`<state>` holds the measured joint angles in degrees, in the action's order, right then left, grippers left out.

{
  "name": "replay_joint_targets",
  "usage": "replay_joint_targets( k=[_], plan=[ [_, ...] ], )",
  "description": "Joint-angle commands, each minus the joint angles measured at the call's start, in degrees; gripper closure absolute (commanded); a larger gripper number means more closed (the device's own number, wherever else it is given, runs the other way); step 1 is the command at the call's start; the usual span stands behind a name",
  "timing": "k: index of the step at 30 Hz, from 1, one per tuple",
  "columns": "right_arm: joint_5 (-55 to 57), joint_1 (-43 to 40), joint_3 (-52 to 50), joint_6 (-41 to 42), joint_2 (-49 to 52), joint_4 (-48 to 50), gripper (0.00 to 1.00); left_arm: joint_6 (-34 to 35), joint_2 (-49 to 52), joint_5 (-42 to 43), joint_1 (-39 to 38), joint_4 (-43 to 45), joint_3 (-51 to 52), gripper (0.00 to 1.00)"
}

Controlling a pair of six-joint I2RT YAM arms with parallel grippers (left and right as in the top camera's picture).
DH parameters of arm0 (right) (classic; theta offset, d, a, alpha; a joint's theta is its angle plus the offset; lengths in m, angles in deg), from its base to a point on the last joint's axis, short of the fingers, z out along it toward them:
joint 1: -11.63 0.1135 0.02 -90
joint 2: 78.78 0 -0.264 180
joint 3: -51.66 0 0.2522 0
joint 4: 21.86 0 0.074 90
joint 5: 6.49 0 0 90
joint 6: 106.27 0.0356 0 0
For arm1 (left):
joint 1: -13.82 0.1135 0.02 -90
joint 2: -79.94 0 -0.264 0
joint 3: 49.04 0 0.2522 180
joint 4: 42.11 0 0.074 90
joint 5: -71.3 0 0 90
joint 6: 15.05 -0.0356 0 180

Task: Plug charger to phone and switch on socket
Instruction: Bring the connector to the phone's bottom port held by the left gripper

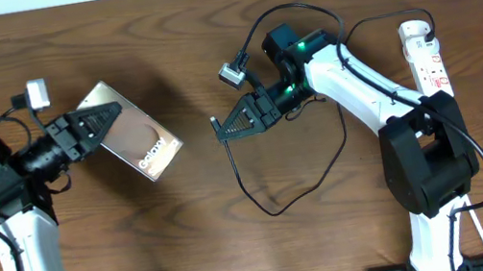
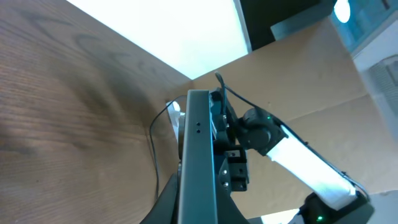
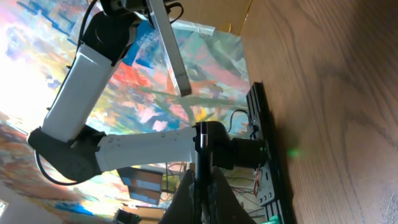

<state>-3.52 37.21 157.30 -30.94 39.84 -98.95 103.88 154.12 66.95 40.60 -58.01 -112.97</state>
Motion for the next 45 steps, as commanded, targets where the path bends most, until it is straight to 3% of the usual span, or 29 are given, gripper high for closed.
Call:
replay_joint_targets(
  k=[1, 16, 45],
  plan=[
    [-1.64, 2.56, 0.52, -1.68, -0.76, 0.59, 0.99, 1.81, -0.33, 4.44, 0.39, 0.55, -0.5, 0.93],
    [-0.72, 10.84, 0.52, -1.66, -0.76, 0.72, 0.99, 1.81, -0.33, 4.46, 0.35, 1.18, -0.5, 0.93],
    [-0.33, 12.39, 0.52, -1.68, -0.76, 0.11, 0.99, -0.94, 0.0, 3.1, -4.96, 1.44, -0.5, 0.92]
  ],
)
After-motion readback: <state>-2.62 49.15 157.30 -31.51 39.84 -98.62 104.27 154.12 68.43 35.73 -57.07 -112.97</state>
